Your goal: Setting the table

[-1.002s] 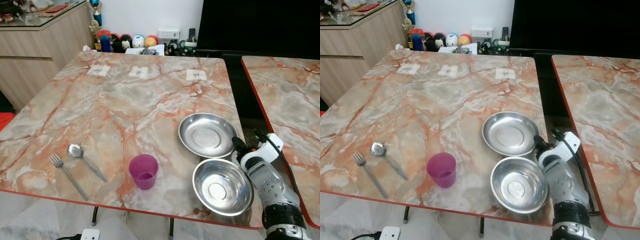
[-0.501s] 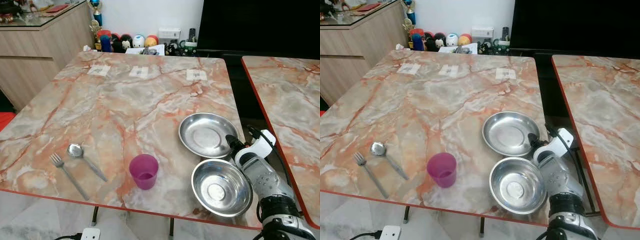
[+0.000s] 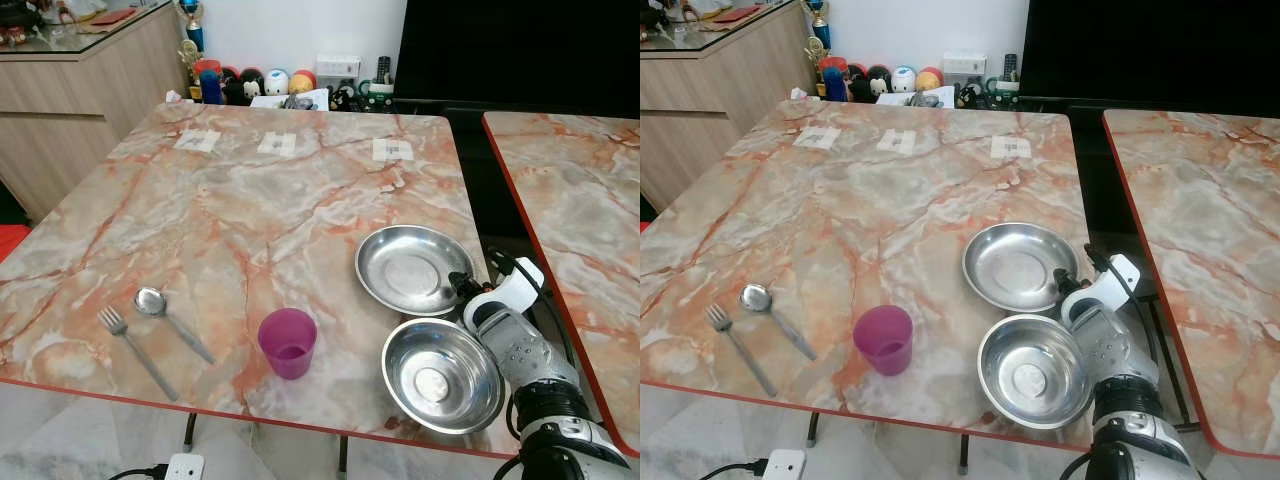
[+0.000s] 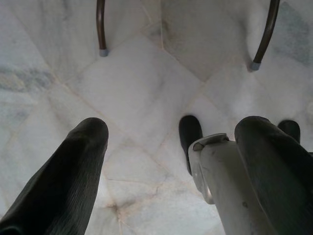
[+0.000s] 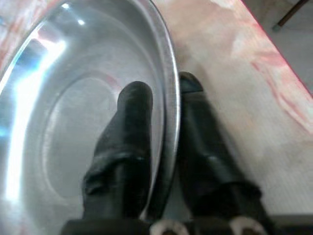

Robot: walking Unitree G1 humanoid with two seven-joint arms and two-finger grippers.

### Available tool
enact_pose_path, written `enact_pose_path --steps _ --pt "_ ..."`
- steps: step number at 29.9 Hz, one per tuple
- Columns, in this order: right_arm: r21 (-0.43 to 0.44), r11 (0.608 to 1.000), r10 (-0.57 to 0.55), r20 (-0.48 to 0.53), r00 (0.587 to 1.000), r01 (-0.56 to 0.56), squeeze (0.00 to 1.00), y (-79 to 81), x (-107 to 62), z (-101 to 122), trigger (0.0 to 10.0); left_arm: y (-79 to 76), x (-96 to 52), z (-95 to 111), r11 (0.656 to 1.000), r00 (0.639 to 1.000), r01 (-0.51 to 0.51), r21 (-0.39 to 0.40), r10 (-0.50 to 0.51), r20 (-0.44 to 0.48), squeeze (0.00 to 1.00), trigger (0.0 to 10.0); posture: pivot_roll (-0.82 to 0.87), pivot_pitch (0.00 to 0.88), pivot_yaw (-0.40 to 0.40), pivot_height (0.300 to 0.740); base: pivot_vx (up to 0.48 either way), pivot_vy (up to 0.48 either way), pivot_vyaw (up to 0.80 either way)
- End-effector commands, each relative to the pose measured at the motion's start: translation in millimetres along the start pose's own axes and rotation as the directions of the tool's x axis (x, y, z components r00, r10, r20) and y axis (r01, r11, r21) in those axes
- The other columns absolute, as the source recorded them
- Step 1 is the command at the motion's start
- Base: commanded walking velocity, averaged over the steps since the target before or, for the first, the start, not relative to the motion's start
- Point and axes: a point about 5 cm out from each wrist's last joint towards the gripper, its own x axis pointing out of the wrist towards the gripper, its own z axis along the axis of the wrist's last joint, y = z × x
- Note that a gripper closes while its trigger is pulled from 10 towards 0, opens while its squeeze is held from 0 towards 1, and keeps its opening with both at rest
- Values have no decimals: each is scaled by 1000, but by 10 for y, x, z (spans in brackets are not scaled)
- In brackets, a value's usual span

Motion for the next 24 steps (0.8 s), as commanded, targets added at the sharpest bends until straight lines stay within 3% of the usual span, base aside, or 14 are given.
enact_pose_path --steps 1,14,16,19,24 --pt "3 1000 -22 -26 999 22 0 -30 10 -51 0 -15 -17 -96 1000 999 11 17 -10 -44 0 10000 62 90 14 740 0 0 0" --pt "27 999 -42 -2 999 42 0 -36 21 -37 0 -43 -18 -110 999 998 30 15 -30 -52 0 10000 61 93 12 740 0 0 0" --pt "52 998 -41 44 998 39 0 -34 20 11 0 -42 -19 -111 999 998 30 16 -29 -52 0 10000 61 93 12 740 0 0 0" --pt "125 992 4 223 975 -33 0 14 -12 197 0 -41 -20 -114 999 998 29 17 -28 -52 0 10000 59 93 11 740 0 0 0" --pt "205 969 63 333 941 -138 0 68 -54 259 0 -38 -20 -114 999 999 23 24 -22 -50 0 10000 58 93 10 740 0 0 0"
